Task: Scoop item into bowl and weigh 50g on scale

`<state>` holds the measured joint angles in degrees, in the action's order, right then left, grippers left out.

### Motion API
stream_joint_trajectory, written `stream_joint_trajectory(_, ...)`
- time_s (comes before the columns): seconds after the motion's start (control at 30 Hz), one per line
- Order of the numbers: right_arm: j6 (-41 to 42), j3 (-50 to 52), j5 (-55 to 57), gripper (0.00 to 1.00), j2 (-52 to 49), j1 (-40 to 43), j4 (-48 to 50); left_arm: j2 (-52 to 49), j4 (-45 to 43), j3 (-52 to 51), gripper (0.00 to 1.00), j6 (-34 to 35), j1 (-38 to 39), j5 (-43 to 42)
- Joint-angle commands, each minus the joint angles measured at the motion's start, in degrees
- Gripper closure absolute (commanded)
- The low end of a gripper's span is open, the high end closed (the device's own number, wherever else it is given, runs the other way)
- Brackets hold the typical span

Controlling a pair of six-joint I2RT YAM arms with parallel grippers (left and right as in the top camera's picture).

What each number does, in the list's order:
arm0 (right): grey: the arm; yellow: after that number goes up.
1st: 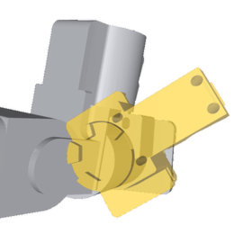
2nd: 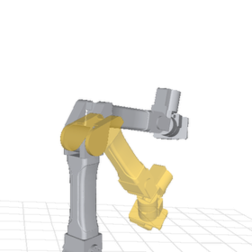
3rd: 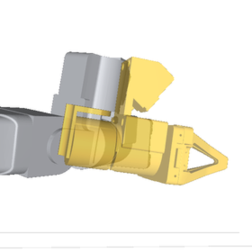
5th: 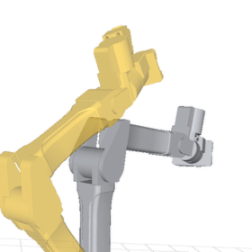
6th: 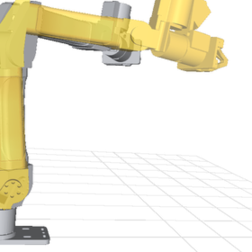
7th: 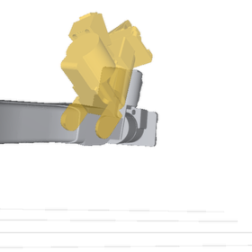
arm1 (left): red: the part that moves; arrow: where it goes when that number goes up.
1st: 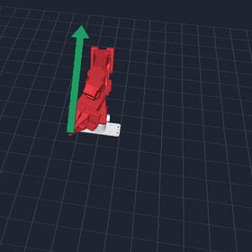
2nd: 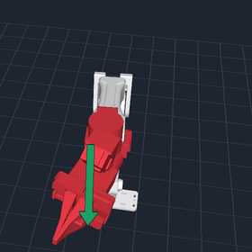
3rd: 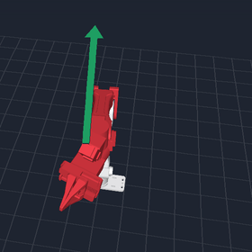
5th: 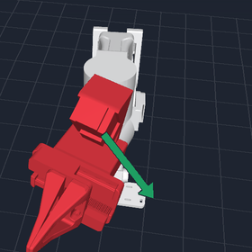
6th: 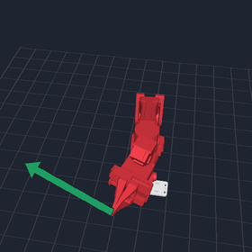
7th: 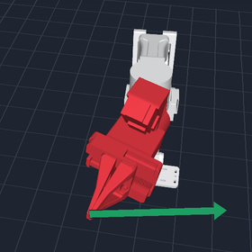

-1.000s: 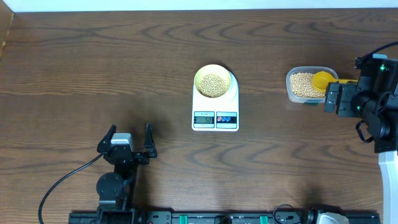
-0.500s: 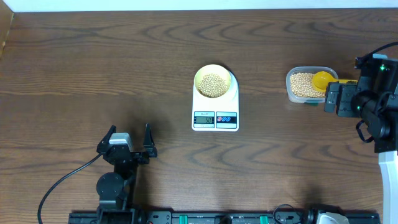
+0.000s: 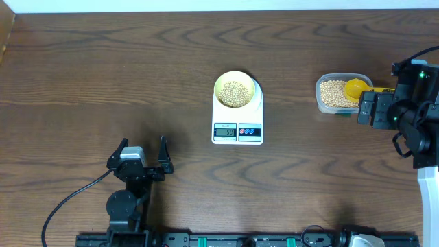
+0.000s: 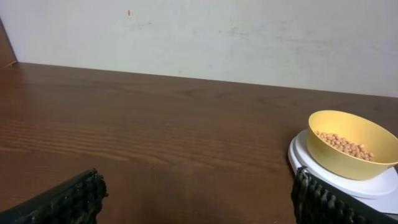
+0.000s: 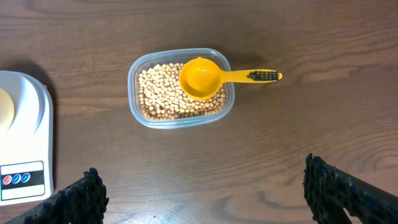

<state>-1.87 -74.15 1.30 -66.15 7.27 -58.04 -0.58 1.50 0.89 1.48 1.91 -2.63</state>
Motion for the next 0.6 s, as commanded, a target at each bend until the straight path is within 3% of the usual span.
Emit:
stream_joint_trajectory(0.0,0.76,-0.74,0.5,0.01,0.15,-0.2,-0.09,0.35,2.71,-0.66,0.02,0.09,-0.28,2.01)
stream_joint_trajectory(0.57,-0.79,-0.5,0.52,0.01,1.73,-0.2,-0.48,0.35,2.71,-0.66,0.02,0.09,-0.28,2.01)
